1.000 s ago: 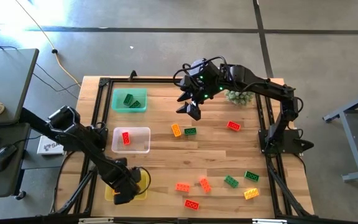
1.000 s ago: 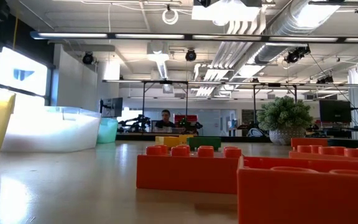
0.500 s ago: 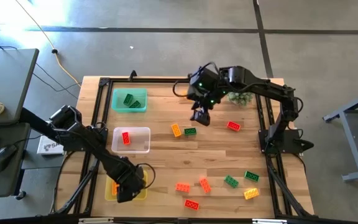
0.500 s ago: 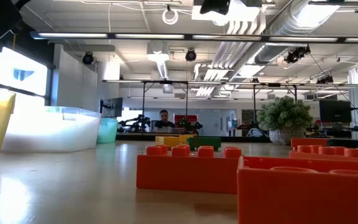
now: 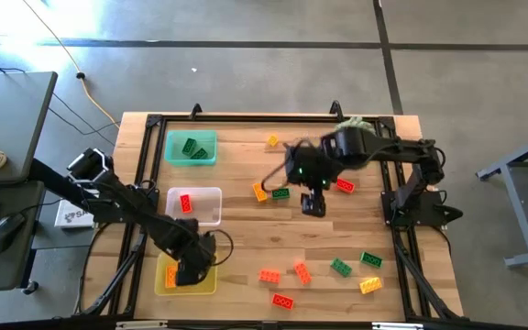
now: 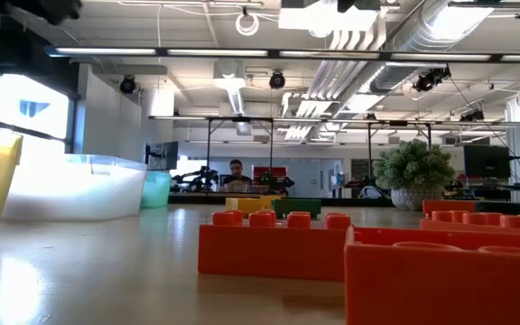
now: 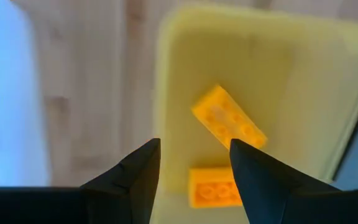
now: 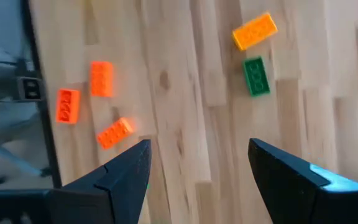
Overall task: Sort & place blocks by color
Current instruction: Put the green game piece into the green bin
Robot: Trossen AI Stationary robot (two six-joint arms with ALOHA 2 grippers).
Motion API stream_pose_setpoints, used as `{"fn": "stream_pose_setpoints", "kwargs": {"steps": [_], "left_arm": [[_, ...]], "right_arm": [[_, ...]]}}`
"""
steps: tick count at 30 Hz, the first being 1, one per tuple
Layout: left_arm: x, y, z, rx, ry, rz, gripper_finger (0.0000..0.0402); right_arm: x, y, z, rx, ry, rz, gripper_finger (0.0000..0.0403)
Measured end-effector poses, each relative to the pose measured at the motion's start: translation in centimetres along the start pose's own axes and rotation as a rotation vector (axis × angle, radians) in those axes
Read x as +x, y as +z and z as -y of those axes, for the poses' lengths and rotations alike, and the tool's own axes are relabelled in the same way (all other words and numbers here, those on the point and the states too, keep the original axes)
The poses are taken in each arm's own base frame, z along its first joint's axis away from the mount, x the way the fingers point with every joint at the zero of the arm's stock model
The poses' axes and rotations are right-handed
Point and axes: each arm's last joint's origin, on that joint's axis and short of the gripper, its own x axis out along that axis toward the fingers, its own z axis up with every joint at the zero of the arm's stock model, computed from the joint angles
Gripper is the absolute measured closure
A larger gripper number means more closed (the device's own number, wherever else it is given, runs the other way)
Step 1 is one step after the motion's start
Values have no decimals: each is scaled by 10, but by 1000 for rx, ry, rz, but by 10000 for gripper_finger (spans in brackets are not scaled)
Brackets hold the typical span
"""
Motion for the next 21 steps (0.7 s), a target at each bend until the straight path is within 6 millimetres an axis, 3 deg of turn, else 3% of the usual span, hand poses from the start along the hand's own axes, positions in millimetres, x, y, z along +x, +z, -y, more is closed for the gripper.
{"fn": "stream_pose_setpoints", "kwargs": {"steps": [9,16,21], "left_arm": [[-29,5,-27,-9,80,180,220],[-41,4,-34,21,85,237,220],[-42,4,-35,82,100,244,220]], "right_arm": [[4,-17,-48,52,-98,13,146],[6,-33,-80,155,-122,42,146],[29,-49,-98,228,-157,-36,146]]}}
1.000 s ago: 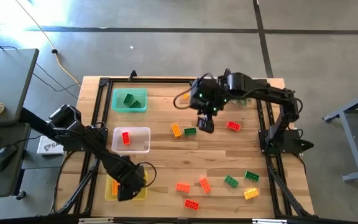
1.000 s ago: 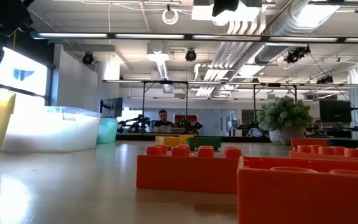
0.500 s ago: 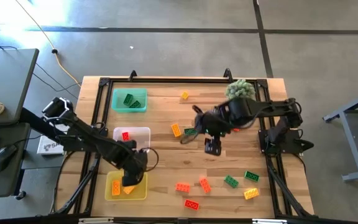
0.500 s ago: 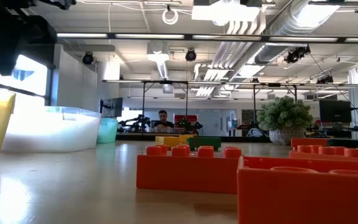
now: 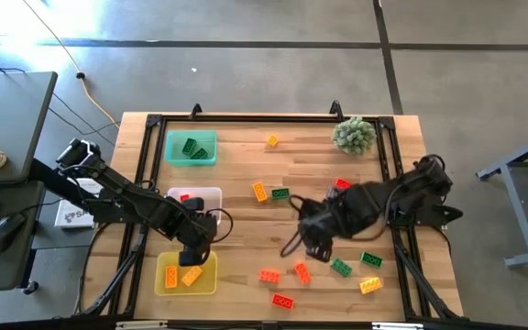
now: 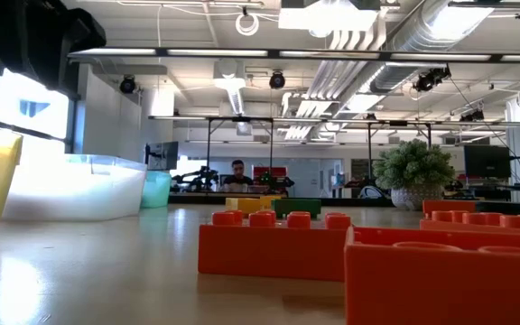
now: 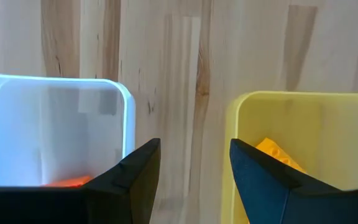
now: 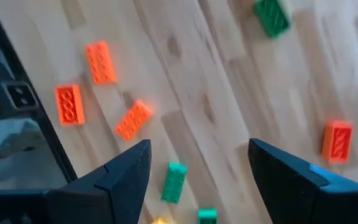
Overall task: Sort & place blocks by color
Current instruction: Put the green game piece into the green bin
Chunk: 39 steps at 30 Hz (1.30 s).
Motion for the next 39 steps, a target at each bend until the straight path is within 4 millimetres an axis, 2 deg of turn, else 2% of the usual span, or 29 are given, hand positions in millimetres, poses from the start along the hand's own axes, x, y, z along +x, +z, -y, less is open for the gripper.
{"fn": "stream_pose_setpoints", "kwargs": {"steps": [9,14,21,24,29,34,39], "left_arm": [[0,1,-1,16,36,25,220],[0,1,-1,41,36,25,220],[0,1,-1,41,36,24,220],[0,1,-1,41,35,25,220],[0,1,-1,40,34,27,220],[1,4,-2,28,29,39,220],[2,7,-8,3,35,39,220]], "right_arm": [[50,-39,-15,70,-125,-196,146],[76,-61,-15,73,-207,-301,146],[101,-85,-9,59,-269,-446,146],[105,-93,-2,61,-295,-463,147],[102,-109,22,138,-299,-449,146],[100,-121,41,241,-166,-351,147],[108,-126,45,280,35,-251,147]]}}
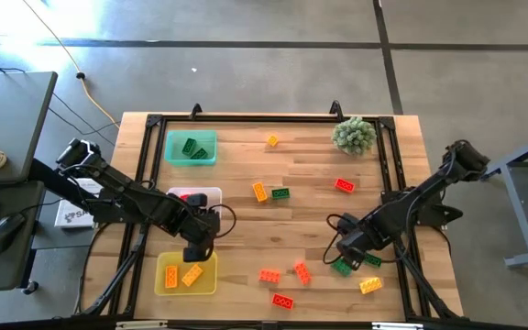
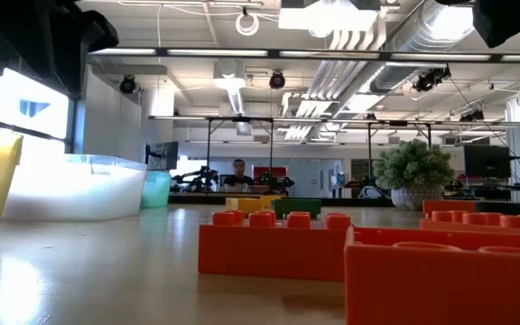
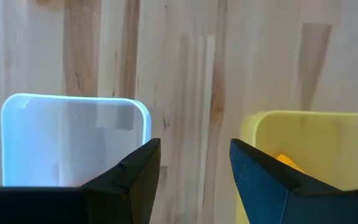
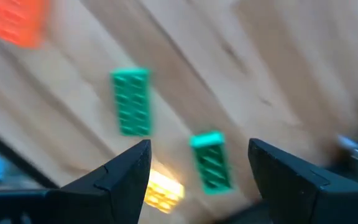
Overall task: Sort & place blocks by color
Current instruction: Put the green game piece into the green bin
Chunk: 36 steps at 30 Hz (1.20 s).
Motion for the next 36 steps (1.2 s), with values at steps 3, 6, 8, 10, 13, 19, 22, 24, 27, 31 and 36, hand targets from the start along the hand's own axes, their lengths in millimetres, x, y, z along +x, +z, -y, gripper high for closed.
{"fn": "stream_pose_setpoints", "kwargs": {"steps": [3,6,8,10,13,19,22,24,27,31,36], "left_arm": [[1,2,-4,-17,2,-2,220],[2,4,-8,-34,7,-2,220],[2,6,-11,-46,10,-2,220],[3,7,-13,-59,11,3,220],[4,11,-17,-80,8,17,220],[5,16,-23,-114,5,38,220],[5,18,-26,-127,9,38,220],[6,18,-28,-135,11,37,220],[6,19,-30,-145,-6,27,220],[7,21,-34,-160,-9,23,220],[8,24,-39,-186,-11,34,220]], "right_arm": [[11,1,-2,33,75,20,147],[25,3,-7,50,110,-6,147],[35,4,-10,48,102,-28,147],[44,6,-13,43,90,-40,147],[55,6,-18,24,74,-77,147],[70,4,-32,-8,115,-85,147],[79,1,-36,-23,92,-77,147],[87,-1,-36,-28,59,-80,147],[96,-3,-37,-34,23,-91,147],[104,-6,-39,-44,-4,-99,152],[105,-7,-38,-47,-22,-99,220]]}}
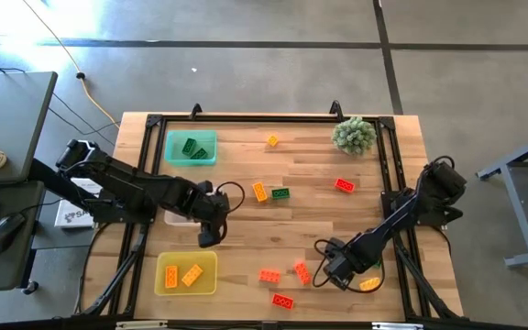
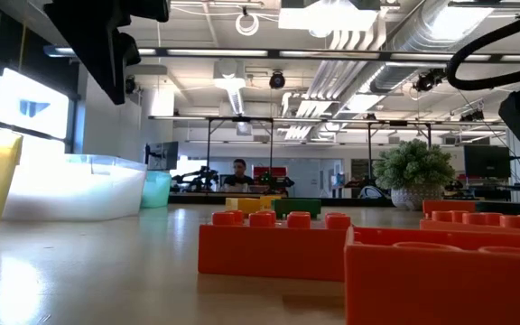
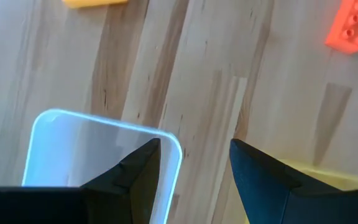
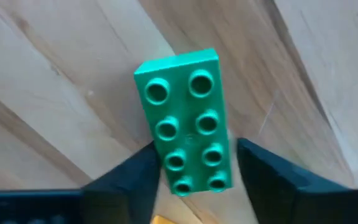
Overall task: Sort & place blocks by color
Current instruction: Put the green game piece into the green bin
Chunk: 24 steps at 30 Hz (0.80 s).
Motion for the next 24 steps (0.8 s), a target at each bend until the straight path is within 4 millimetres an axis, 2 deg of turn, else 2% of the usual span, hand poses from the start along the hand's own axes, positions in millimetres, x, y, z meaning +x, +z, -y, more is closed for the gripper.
{"fn": "stream_pose_setpoints", "kwargs": {"steps": [3,4,8,12,17,24], "left_arm": [[1,7,-2,-27,-44,35,220],[1,10,-2,-36,-66,48,220],[0,24,-4,-45,-147,137,220],[-1,39,-10,-76,-205,241,220],[-3,54,-22,-144,-254,328,220],[-5,69,-40,-56,-347,405,220]], "right_arm": [[-1,1,0,-11,1,0,289],[-1,2,0,-19,4,-2,295],[-6,7,3,-80,27,-4,294],[-21,20,9,-117,67,53,294],[-41,41,20,-145,122,123,294],[-70,81,38,-139,262,258,294]]}}
